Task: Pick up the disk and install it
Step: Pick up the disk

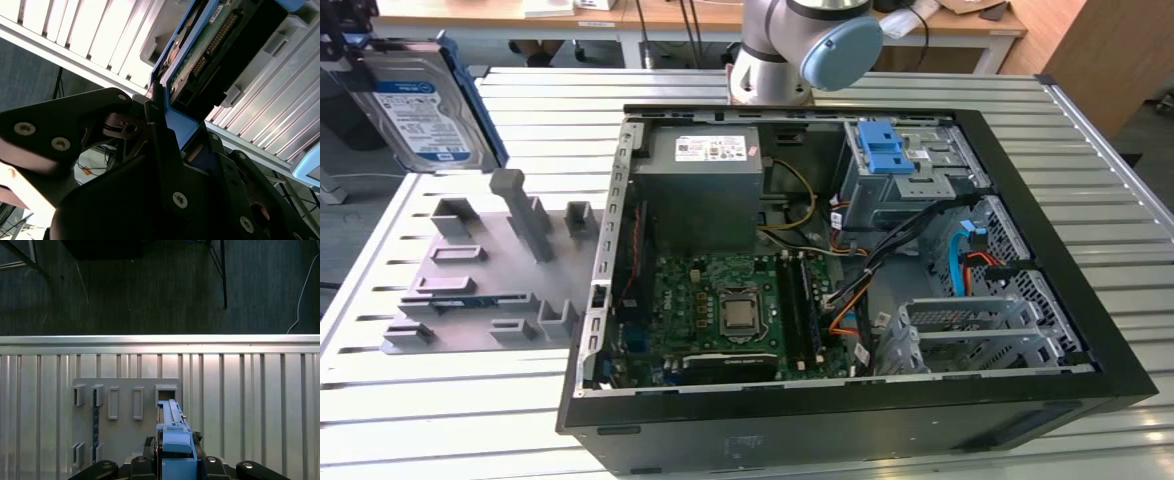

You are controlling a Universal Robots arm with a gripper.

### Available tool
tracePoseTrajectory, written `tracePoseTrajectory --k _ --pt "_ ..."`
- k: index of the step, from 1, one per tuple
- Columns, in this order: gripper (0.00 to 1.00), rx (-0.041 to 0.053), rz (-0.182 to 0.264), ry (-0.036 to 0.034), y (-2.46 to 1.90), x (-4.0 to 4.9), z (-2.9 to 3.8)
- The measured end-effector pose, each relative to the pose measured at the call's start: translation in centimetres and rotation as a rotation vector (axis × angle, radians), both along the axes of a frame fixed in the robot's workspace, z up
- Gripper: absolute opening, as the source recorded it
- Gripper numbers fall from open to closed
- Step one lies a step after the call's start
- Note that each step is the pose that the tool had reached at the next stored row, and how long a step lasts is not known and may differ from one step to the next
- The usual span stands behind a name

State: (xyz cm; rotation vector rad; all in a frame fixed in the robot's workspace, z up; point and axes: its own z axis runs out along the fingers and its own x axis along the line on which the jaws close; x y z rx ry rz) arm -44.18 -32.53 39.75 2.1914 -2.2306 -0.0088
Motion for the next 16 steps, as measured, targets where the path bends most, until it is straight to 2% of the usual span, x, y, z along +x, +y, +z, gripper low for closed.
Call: tracePoseTrajectory --k 16 --pt "0.36 0.0000 0.000 0.0000 0.00 0.00 1.11"
